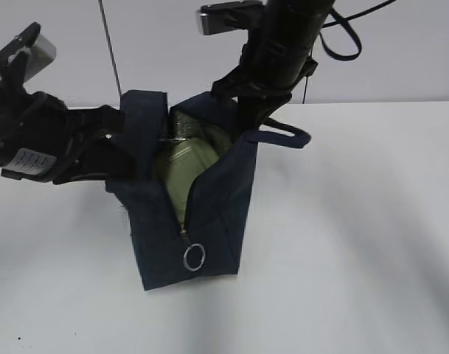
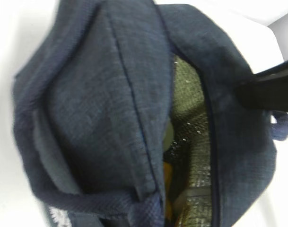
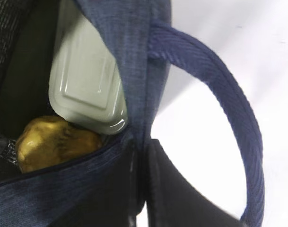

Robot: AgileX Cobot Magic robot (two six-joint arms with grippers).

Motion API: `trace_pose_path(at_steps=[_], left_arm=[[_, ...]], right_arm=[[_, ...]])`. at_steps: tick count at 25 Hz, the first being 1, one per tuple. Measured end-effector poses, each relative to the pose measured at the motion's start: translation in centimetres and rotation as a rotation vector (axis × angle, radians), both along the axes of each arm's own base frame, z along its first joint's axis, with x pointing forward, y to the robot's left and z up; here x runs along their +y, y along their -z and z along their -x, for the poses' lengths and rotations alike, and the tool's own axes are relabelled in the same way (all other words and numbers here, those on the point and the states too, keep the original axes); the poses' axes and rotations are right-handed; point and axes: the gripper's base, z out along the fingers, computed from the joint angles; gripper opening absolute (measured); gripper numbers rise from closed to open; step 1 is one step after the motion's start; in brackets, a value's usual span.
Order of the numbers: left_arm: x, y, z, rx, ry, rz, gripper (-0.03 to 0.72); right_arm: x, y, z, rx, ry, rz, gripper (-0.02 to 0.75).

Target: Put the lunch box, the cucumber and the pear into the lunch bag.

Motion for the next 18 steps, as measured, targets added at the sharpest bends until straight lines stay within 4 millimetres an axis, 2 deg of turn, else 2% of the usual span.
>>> trace_pose_path(at_steps=[5,7,18], left_arm=[[-1.2,-0.6,-1.9,0.023,0.025,0.032,-0.017],[-1.6,-0.6,-2.5,0.042,0.035,0.046,-0.017],[-2.4,1.1,-3.3,0.134,0.036,0.076,-0.017]], right_arm=[[-2.8,-1.7,-0.2,-0.031,0.099,0.019,0.008],[-3.5,-1.8,-0.4,-0.030,0.117,0.021,0.008],[-3.8,0.5,-0.3,0.041,0.125,0.043,0.008]])
